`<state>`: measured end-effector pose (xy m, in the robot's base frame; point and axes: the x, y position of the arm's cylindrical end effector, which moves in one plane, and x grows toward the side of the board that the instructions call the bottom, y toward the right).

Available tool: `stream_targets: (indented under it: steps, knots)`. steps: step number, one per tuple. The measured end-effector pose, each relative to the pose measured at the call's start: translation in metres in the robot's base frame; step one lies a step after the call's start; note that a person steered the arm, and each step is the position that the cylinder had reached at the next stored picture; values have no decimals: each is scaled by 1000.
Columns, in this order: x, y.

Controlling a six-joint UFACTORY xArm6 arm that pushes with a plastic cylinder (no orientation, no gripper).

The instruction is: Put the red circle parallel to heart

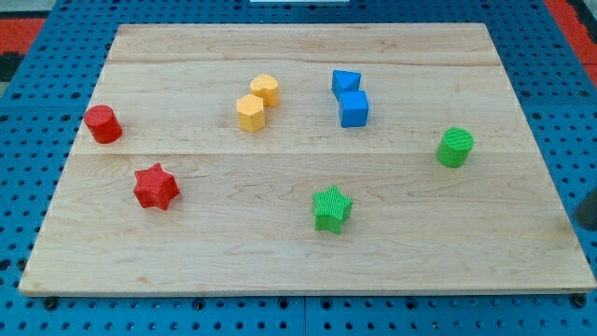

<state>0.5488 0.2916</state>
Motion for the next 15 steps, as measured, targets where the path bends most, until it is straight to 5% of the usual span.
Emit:
stream_targets:
  steps: [3, 7, 11, 13, 15]
  knots:
    - [70, -140]
    - [50, -476]
    - [-70, -594]
    - [-162, -530]
    - [-177, -528]
